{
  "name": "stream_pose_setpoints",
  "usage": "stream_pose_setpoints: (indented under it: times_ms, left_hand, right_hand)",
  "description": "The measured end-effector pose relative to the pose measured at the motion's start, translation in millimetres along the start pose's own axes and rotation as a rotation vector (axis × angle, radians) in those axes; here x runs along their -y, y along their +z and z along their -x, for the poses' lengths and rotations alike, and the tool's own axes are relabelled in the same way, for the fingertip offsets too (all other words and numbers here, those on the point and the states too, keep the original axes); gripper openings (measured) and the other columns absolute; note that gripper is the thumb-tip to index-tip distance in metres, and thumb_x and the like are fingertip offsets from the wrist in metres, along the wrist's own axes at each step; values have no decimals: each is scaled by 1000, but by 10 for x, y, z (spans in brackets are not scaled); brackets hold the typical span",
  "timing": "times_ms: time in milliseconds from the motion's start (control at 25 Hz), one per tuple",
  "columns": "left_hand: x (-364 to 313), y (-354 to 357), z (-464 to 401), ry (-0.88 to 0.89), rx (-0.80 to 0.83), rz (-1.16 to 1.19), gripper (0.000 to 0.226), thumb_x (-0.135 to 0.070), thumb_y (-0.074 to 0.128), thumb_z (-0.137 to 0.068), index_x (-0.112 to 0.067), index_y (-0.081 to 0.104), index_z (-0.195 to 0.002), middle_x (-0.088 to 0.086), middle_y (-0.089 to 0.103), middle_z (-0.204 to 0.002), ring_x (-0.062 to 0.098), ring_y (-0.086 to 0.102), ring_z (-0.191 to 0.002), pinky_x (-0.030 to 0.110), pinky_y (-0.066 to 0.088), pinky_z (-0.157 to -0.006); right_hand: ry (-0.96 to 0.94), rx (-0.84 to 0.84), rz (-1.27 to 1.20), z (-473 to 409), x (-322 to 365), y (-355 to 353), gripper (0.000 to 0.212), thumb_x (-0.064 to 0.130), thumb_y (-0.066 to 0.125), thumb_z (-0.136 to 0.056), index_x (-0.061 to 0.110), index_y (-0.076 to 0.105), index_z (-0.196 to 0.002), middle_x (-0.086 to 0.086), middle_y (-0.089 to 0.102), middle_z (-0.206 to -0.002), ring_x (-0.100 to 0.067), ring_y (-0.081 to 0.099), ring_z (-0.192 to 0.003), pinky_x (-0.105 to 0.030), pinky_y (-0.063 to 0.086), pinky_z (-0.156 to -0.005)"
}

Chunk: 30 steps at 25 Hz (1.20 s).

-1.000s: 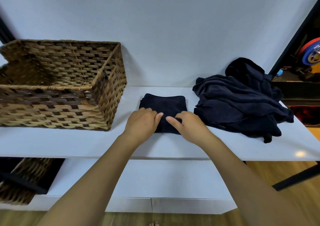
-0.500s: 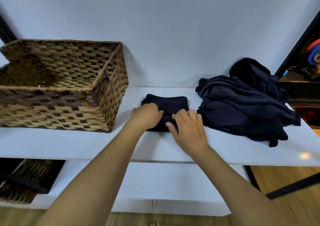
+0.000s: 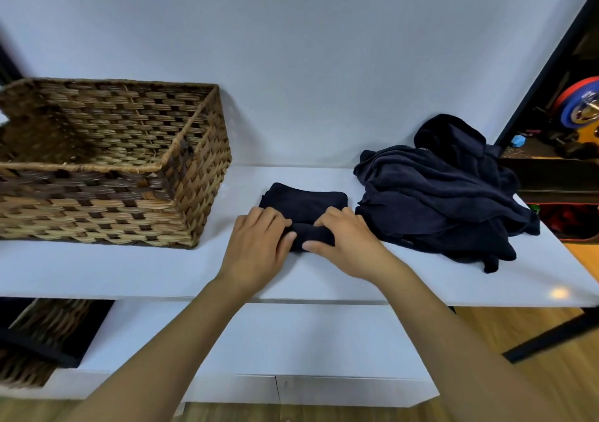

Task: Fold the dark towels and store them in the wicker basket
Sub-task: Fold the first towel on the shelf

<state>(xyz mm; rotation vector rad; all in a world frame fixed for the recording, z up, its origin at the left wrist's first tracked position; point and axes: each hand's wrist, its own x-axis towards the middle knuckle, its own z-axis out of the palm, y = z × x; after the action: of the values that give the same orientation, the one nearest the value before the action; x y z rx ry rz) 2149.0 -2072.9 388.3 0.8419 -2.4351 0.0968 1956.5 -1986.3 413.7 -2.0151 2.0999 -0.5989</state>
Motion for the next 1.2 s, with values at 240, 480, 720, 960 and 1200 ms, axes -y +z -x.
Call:
stream_pose_setpoints:
  times_ms: [240, 480, 720, 960, 1200]
  left_hand:
    - [114, -175, -154, 76, 288, 47, 57, -73, 54, -80, -23, 67, -104, -11, 55, -96, 13, 48, -92, 28, 39, -77]
    - [238, -203, -469, -136, 620, 412, 40, -76, 59, -79, -37, 64, -84, -4, 61, -89, 14, 52, -92, 37, 48, -81]
    - [63, -170, -357, -96, 310, 138, 41, -62, 43, -94, -25, 58, -103, -10, 57, -96, 15, 50, -90, 35, 42, -75]
    - [38, 22, -439, -37, 85, -182, 44, -38, 33, -104, -17, 62, -79, 1, 62, -75, 26, 54, -71, 34, 28, -63]
    - [177, 14, -979, -34, 553, -64, 47, -40, 21, -109, -21, 50, -76, -2, 57, -83, 20, 45, -83, 36, 32, -76]
  right_hand:
    - [60, 42, -85, 33, -29, -25, 36, 56, 39, -100, 26, 58, -102, 11, 53, -102, -14, 45, -95, -33, 40, -88]
    - [9, -419, 456, 106, 24, 297, 37, 40, 34, -99, 14, 60, -93, -5, 55, -91, -25, 43, -77, -38, 38, -70]
    - [95, -295, 233, -235, 71, 74, 40, 37, 37, -104, 15, 53, -75, -1, 55, -74, -24, 52, -70, -35, 37, -59]
    - [318, -21, 230, -551, 60, -44, 41, 37, 34, -106, 17, 55, -79, -3, 56, -77, -29, 53, -72, -35, 40, -62]
    - [55, -406, 539, -349, 111, 310, 40, 36, 37, -100, 10, 59, -80, -8, 56, -78, -29, 50, -68, -41, 40, -61]
